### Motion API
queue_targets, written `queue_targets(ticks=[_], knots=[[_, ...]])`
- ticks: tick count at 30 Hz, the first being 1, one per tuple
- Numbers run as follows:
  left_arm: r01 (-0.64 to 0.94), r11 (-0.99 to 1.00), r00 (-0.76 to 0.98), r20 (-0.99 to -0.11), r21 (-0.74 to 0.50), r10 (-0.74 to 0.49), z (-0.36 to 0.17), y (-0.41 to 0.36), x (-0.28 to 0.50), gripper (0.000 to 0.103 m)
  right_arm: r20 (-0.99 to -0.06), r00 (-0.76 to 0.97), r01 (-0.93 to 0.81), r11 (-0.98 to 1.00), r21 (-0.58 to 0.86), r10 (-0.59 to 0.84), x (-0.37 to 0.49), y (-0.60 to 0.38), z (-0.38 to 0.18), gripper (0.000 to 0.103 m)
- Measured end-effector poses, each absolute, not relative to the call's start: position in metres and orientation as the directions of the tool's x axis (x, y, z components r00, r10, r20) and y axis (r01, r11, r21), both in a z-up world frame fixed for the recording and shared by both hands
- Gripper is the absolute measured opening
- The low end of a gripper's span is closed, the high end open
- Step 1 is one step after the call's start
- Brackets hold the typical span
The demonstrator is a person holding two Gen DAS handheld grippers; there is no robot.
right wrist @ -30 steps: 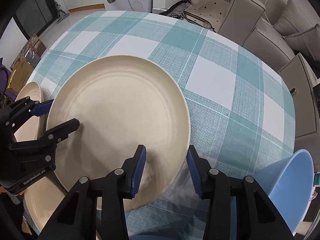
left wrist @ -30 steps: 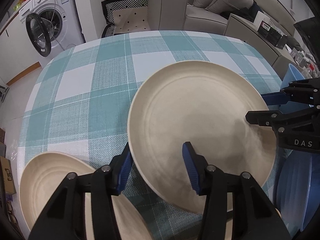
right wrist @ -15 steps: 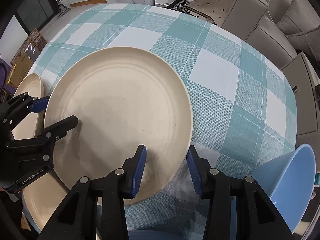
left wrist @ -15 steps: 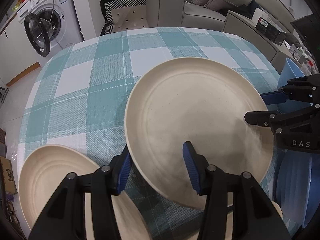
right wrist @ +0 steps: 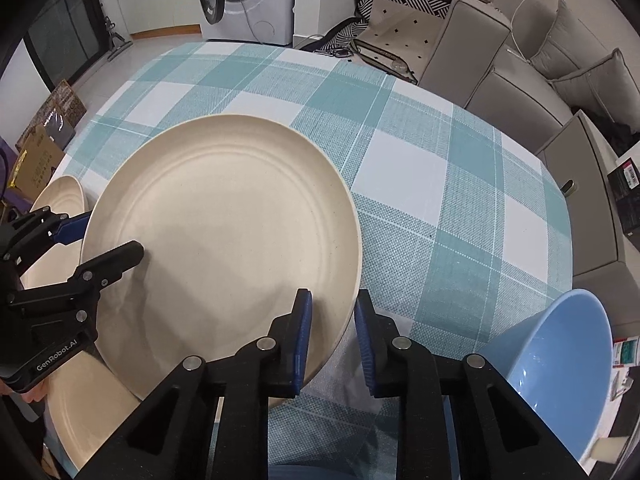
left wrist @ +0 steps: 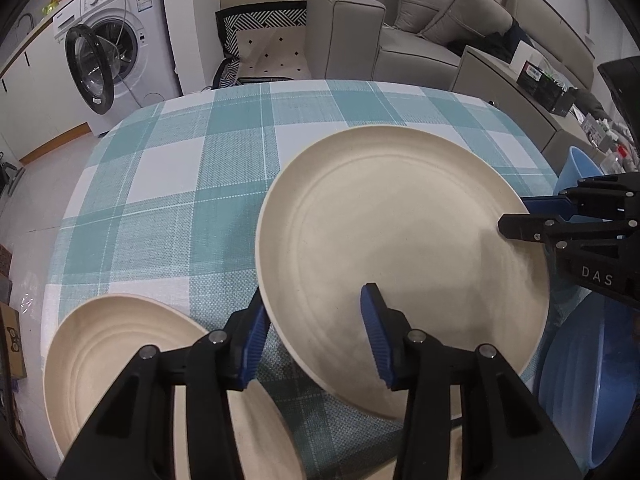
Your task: Organize plates and bowls
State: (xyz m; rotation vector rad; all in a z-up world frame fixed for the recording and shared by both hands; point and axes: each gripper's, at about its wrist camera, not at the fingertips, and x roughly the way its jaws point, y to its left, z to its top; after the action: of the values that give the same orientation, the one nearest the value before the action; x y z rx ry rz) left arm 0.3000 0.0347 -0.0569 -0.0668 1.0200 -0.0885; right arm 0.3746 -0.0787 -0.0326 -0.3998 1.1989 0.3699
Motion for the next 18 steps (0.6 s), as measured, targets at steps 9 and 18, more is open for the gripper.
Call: queue_targets(ticks=[9,18], knots=[[0.038,0.995,0.554,-0.827,-0.095,-0.100,-0.042,0.034,0.290,0.044,-0.925,0.367,-0.468,0.878,-0.094,0.097,0.367,-0.083,-0.016,0.022],[0.015,0.996,0.597,-0.798,-0.093,-0.084,-0.022,0.042,0.270,0.044,-0.897,0.418,-0.474,0.877,-0.081,0.143,0.345,-0.080,0.008,0.022]])
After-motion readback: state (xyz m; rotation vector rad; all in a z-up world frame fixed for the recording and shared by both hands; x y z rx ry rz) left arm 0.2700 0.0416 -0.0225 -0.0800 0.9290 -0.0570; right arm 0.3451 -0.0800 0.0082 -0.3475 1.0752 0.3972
